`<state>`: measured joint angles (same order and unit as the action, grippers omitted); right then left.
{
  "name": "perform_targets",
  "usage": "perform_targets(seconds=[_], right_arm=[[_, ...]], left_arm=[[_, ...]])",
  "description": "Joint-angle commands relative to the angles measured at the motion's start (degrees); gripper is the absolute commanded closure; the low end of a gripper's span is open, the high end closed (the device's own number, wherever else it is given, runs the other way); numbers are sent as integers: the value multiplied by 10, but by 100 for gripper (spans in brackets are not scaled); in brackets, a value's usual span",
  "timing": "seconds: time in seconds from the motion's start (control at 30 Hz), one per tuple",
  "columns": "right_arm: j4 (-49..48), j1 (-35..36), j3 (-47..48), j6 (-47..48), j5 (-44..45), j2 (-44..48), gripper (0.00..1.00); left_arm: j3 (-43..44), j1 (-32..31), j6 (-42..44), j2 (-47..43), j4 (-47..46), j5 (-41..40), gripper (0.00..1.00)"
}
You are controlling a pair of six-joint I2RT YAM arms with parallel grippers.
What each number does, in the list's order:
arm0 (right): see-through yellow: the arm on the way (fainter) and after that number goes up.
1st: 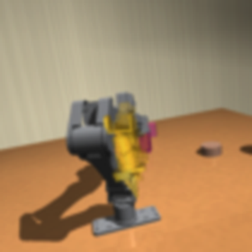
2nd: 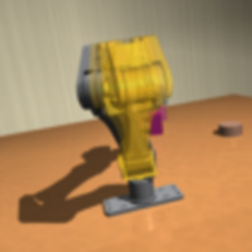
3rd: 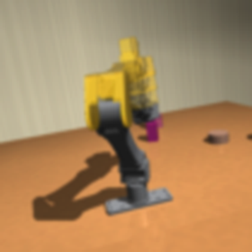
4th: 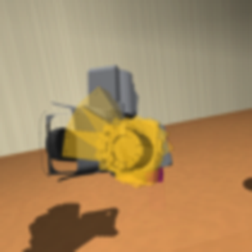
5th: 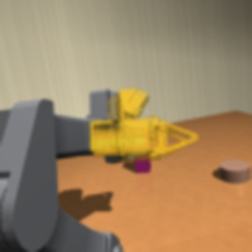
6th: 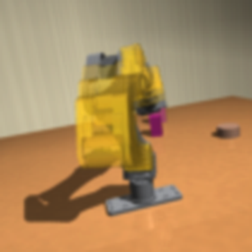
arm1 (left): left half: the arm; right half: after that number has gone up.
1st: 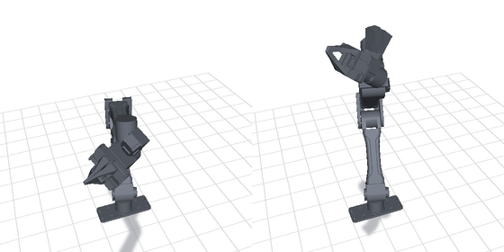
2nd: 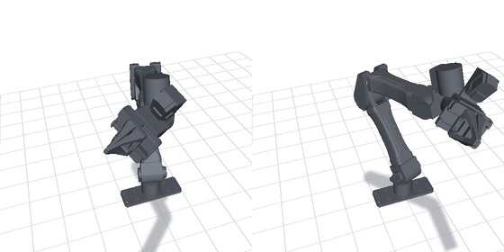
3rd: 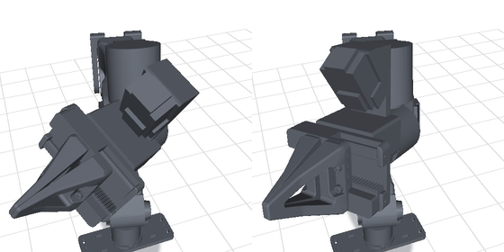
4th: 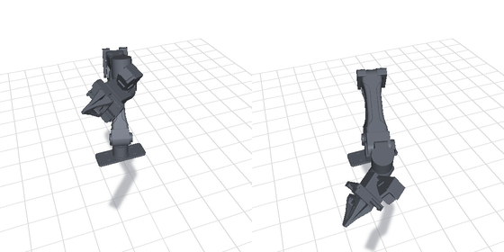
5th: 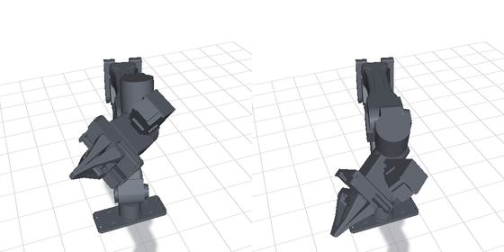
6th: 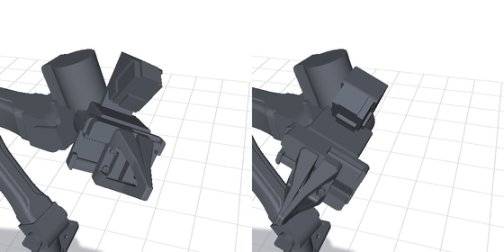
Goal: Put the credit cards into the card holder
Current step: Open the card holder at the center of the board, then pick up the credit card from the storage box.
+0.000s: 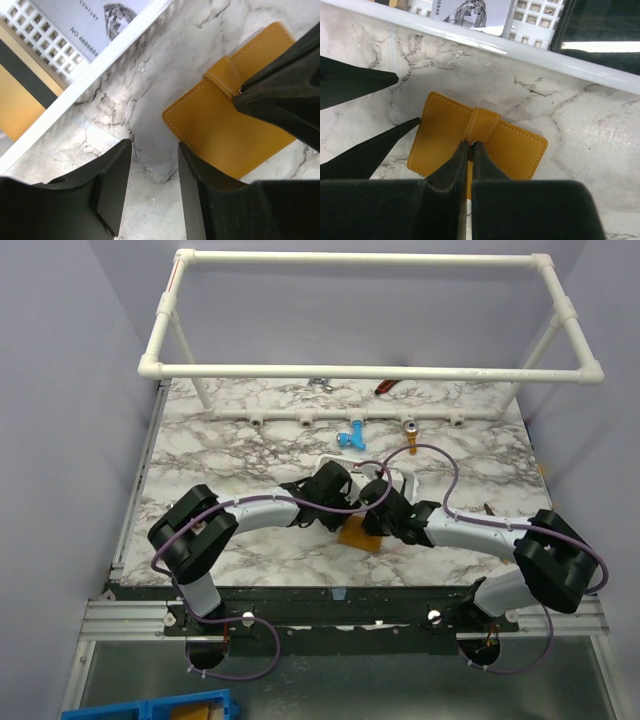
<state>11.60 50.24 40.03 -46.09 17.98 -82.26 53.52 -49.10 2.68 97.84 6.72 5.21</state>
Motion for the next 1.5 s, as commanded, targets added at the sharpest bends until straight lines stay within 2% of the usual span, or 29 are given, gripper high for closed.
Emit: perform_targets(seconds=[0.0, 0.2, 0.5, 0.7, 0.8, 0.9, 0.93, 0.97, 1.0, 1.13, 1.23, 1.3, 1.47], right_arm=[[-29, -40, -6, -3, -71, 44, 99], [-22, -72, -3, -1, -108, 70, 99], [1, -83, 4, 7, -157, 79, 99], [54, -92, -3, -6, -175, 115, 99], [84, -108, -6, -12, -213, 120, 99], [129, -110, 4, -7, -205, 103, 96], [134, -110, 4, -8, -193, 104, 94], [136, -110, 4, -10, -183, 108, 86], [138, -110, 10, -11, -154, 111, 74], [127, -109, 60, 14, -120, 108, 51], [101, -110, 118, 47, -113, 83, 40], [73, -110, 153, 66, -121, 53, 38], [25, -110, 243, 88, -138, -78, 43]], left_arm=[[19, 19, 17, -31, 30, 43, 55], [34, 53, -1, -88, 58, 111, 55], [33, 57, 11, -120, 79, 143, 52], [64, 63, 60, -120, 135, 184, 49], [86, 70, 85, -116, 161, 185, 49], [107, 101, 83, -119, 166, 178, 48], [118, 112, 78, -118, 169, 178, 47], [130, 122, 77, -114, 178, 179, 46], [143, 129, 79, -111, 188, 178, 45], [166, 147, 83, -105, 202, 170, 40], [171, 158, 88, -97, 195, 161, 39], [177, 170, 89, -86, 191, 158, 40], [201, 214, 70, -42, 175, 170, 43]])
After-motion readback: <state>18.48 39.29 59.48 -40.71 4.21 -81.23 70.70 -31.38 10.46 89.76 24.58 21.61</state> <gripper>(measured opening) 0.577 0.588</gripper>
